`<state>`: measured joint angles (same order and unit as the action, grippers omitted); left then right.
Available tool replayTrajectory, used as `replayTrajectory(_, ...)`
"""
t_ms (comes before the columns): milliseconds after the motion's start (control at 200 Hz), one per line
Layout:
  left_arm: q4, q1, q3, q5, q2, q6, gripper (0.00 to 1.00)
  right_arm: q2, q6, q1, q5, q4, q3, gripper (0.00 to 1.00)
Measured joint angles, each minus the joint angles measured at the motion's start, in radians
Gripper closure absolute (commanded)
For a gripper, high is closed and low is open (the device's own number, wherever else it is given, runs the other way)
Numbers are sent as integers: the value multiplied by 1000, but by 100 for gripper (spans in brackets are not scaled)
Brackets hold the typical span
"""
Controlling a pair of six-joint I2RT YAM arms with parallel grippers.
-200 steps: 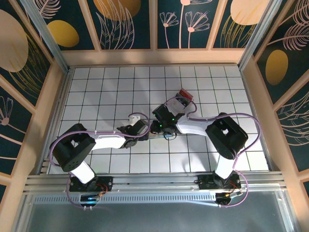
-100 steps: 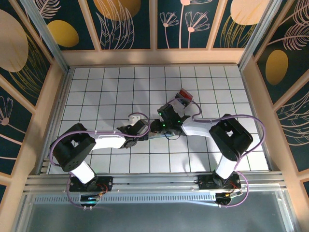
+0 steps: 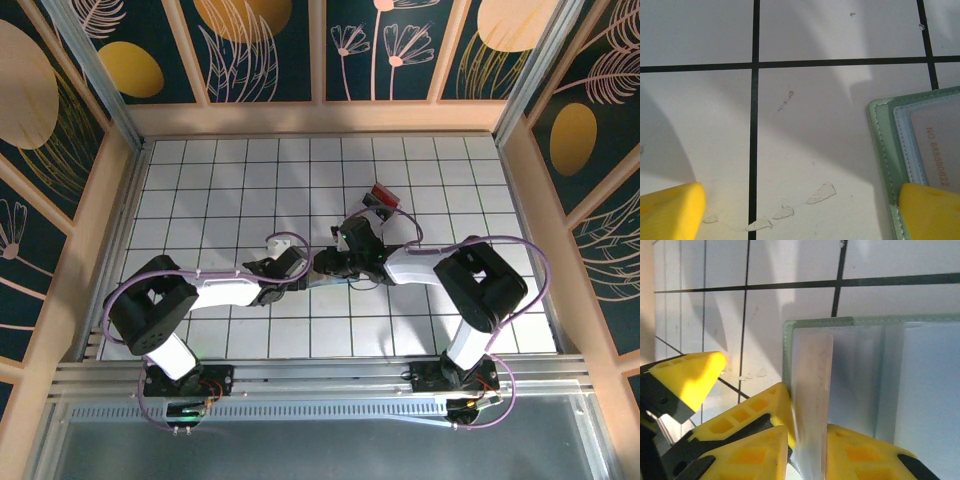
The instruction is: Take the credit cards out of the card holder
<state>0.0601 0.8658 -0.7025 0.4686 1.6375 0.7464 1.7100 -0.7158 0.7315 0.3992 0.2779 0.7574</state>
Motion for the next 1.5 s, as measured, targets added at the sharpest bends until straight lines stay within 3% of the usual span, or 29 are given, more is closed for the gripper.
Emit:
replayTrajectory(550, 78, 0, -45, 0, 17, 53, 1, 16, -21, -85, 151, 225, -90, 84)
replayTrajectory(901, 109, 0, -68, 6, 31, 71, 1, -4, -26, -97, 165, 258, -117, 82)
replayTrajectory(1091, 113, 0, -70, 8, 33, 72, 1, -8, -27, -106, 167, 257, -118, 89)
replayTrajectory(1501, 113, 8, -80, 23, 51, 79, 1, -55, -23, -124, 124, 217, -132, 92)
